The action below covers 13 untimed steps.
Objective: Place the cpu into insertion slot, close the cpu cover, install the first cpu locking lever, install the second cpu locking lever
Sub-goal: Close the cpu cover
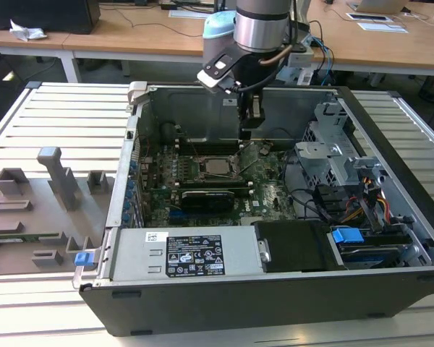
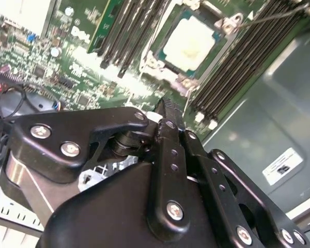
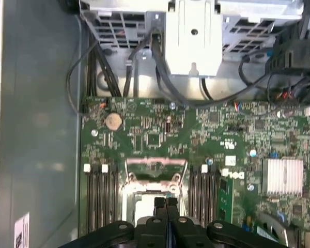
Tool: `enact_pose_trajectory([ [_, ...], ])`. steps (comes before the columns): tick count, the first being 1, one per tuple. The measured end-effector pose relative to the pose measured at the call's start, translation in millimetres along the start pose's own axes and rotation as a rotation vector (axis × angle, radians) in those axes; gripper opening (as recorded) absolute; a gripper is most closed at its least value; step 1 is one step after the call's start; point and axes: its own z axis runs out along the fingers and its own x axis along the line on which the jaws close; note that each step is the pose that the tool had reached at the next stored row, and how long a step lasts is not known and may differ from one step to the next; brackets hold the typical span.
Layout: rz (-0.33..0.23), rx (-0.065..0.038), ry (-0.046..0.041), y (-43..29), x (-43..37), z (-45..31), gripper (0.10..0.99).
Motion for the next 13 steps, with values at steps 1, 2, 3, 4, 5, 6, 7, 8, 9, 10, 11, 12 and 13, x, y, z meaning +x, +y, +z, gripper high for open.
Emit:
enact_pose_trajectory([
  [1, 0.0, 0.001, -0.0006, 3.2, -0.1, 0.1, 0.106],
  [2, 0.0, 0.003, -0.0022, 9.9, -0.2, 0.2, 0.106],
  [3, 0.0, 0.004, -0.0031, 13.5, -0.3, 0.3, 0.106],
  [4, 0.0, 0.005, -0.0035, 15.7, -0.3, 0.4, 0.106],
  [5, 0.0, 0.006, -0.0039, 19.1, -0.4, 0.5, 0.106],
  [6, 0.0, 0.007, -0.0041, 22.1, -0.4, 0.5, 0.106],
  [7, 0.0, 0.009, -0.0041, 26.4, -0.5, 0.6, 0.106],
  [8, 0.0, 0.01, -0.0041, 30.7, -0.6, 0.7, 0.106],
  [9, 0.0, 0.012, -0.0041, 35.9, -0.5, 0.7, 0.106],
  [10, 0.0, 0.013, -0.004, 39.8, -0.4, 0.8, 0.106],
  [11, 0.0, 0.014, -0.004, 42.9, -0.3, 0.9, 0.106],
  [12, 0.0, 0.014, -0.004, 46.5, -0.2, 0.9, 0.106],
  [13, 0.0, 0.016, -0.0041, 49.9, -0.1, 1.0, 0.106],
])
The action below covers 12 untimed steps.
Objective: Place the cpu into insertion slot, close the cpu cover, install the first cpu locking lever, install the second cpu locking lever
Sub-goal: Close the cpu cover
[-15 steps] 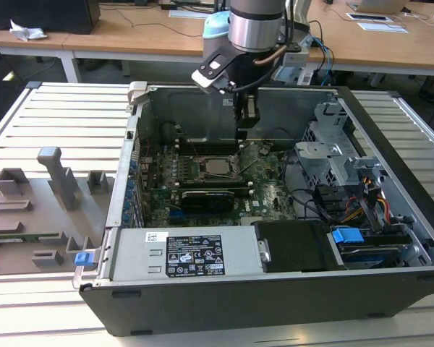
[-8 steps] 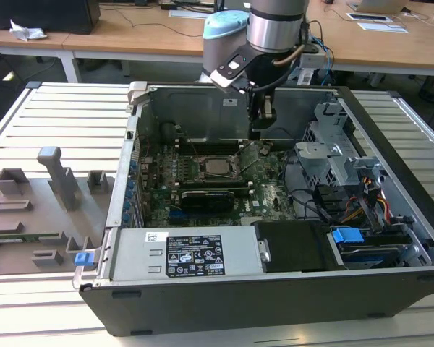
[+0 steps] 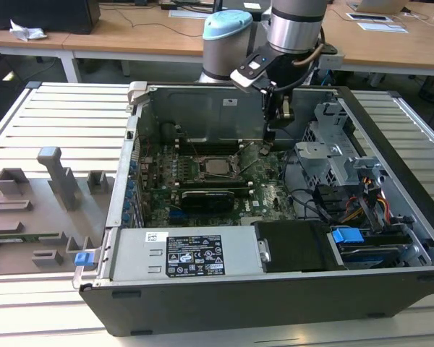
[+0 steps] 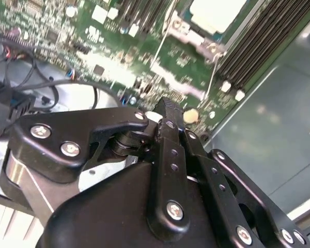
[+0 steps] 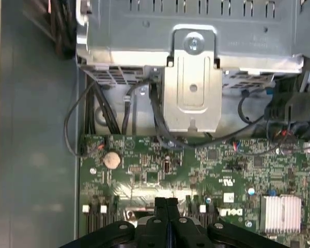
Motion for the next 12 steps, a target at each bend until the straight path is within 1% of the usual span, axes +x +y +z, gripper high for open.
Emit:
enact_pose_trajectory([
  [2, 0.0, 0.002, 0.0, 6.8, 0.2, 0.0, 0.106],
  [4, 0.0, 0.005, 0.0001, 17.5, 0.3, 0.1, 0.106],
  [6, 0.0, 0.007, 0.0, 24.1, 0.3, 0.1, 0.106],
  [9, 0.0, 0.011, 0.0, 38.2, 0.4, 0.1, 0.106],
  [12, 0.0, 0.013, 0.0001, 48.1, 0.7, 0.2, 0.106],
])
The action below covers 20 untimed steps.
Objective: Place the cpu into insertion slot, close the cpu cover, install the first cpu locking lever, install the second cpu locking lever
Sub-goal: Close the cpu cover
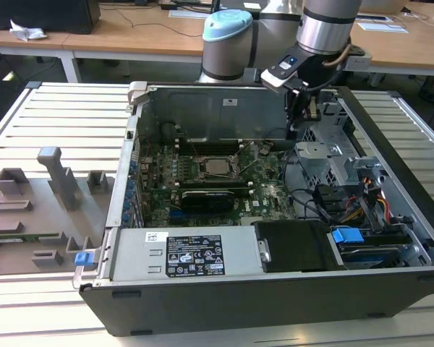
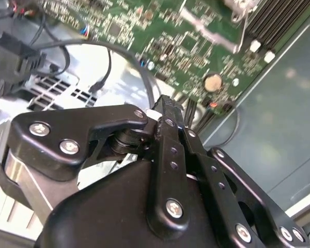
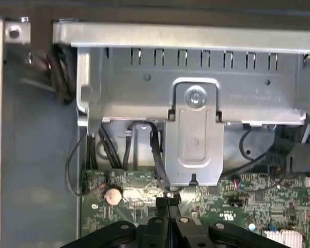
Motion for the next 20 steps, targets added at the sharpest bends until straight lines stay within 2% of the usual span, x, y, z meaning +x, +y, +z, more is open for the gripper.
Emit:
enact_pose_trajectory([
  [9, 0.0, 0.007, -0.0011, 29.4, 0.5, -0.3, 0.106],
  [11, 0.0, 0.009, -0.0043, 35.4, 0.4, -0.4, 0.106],
  [15, 0.0, 0.012, -0.0093, 44.5, 0.2, -0.5, 0.106],
  [20, 0.0, 0.013, -0.0107, 49.2, 0.2, 0.7, 0.106],
])
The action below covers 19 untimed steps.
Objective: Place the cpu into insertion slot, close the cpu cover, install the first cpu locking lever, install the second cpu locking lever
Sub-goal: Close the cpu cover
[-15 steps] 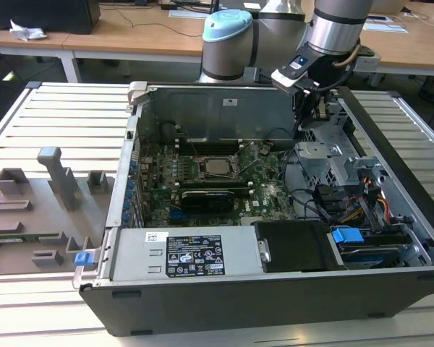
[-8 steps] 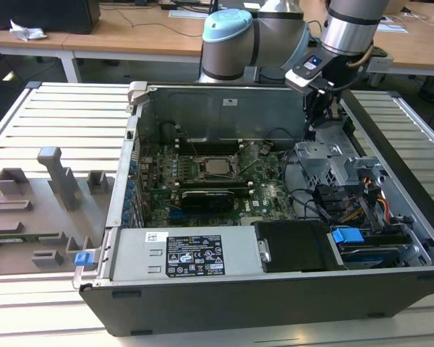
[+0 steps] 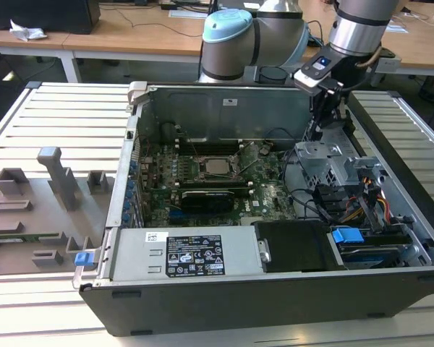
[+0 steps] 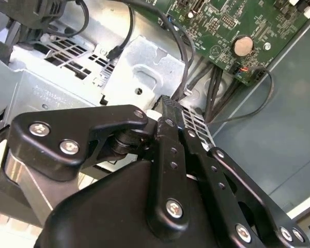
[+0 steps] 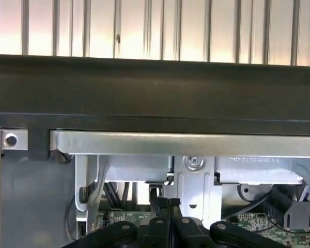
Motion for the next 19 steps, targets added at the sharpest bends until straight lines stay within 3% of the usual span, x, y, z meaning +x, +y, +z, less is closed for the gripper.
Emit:
enact_pose_trajectory([
  [3, 0.0, 0.001, -0.0001, -0.1, 0.5, 4.7, 0.106],
  [9, 0.0, 0.0, -0.0001, -21.8, 1.0, 5.4, 0.106],
  [11, 0.0, 0.0, -0.0002, -32.5, 1.3, 5.6, 0.106],
  [14, 0.0, 0.0, 0.0003, -55.5, 1.9, 7.8, 0.106],
  [19, 0.0, 0.0, 0.0005, -73.6, 2.7, 16.2, 0.106],
])
